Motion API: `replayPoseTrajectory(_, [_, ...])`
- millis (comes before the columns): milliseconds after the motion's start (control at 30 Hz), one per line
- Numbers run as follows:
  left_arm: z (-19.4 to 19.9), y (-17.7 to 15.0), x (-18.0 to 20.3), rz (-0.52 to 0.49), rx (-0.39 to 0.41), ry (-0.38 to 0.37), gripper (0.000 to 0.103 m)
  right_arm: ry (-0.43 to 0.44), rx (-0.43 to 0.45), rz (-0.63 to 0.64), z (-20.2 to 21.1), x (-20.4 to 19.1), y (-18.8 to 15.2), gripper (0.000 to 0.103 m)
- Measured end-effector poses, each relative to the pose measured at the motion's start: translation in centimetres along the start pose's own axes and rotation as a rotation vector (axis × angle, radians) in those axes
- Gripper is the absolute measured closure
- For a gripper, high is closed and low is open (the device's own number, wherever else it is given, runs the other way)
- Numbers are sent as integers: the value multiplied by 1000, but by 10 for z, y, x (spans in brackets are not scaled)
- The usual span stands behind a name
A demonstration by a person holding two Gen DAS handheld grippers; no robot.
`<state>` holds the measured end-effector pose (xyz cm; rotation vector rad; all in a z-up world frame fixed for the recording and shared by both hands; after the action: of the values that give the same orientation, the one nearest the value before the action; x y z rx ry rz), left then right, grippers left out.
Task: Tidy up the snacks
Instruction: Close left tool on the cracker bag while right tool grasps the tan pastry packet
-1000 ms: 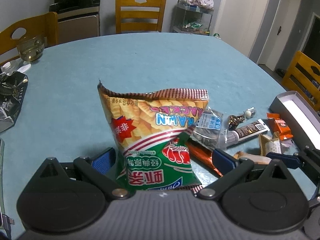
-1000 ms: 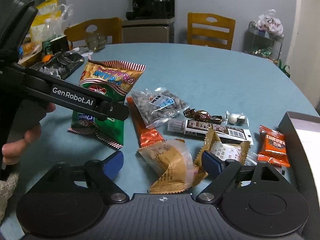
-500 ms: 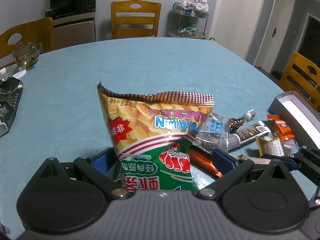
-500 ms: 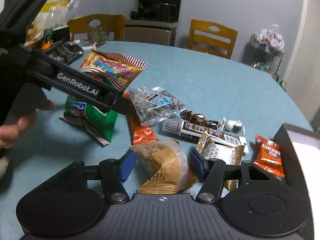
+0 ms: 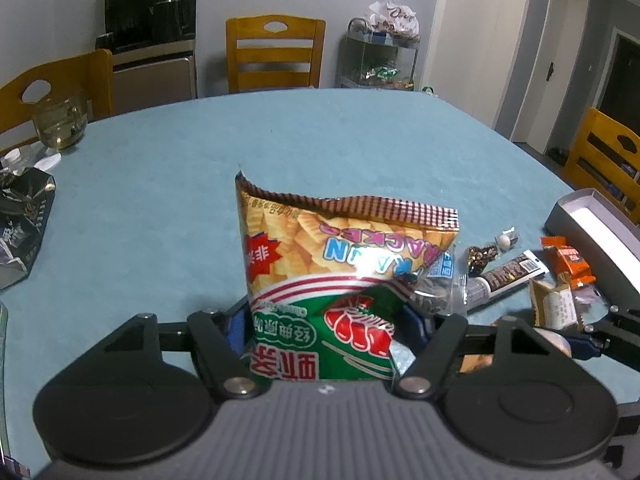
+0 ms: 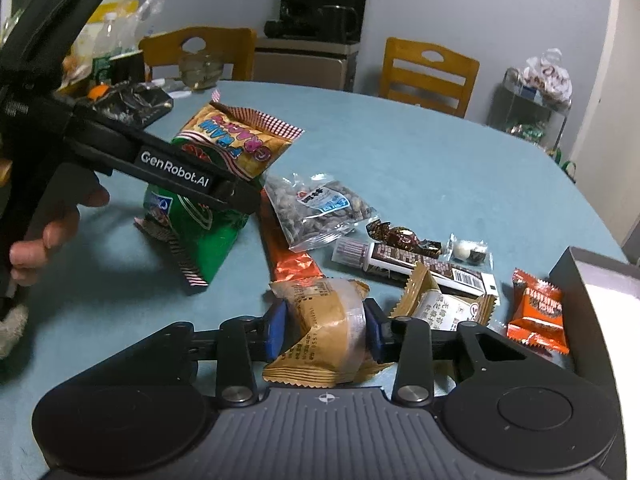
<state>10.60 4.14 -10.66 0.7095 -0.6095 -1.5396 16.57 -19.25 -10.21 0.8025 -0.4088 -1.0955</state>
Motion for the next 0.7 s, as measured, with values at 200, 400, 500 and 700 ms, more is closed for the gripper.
replayPoseTrajectory(200, [5, 4, 2, -5, 28, 2, 34, -3, 24, 21, 5, -3, 4, 65])
replayPoseTrajectory(400, [8, 6, 0, -4, 42, 3, 35, 6, 21, -17, 7, 1, 6, 65])
replayPoseTrajectory(500, [13, 7, -1, 0, 57, 4, 35, 16, 36, -36, 14, 4, 10, 65])
replayPoseTrajectory(700, [24, 11, -1, 11, 99, -15, 35, 34, 89, -62, 35, 9, 19, 65])
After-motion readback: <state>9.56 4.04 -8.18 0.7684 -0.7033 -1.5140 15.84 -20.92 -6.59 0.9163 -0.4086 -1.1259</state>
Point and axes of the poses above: each gripper's, at about its wrist camera, not at the fingertips, and z roughly against the way its jaws point, x to its right, y to its top, the point moved 10 cm from there along -z, roughly the way its jaws point, and after that the axes turned 13 degrees about -z, right-handed, at the moved point
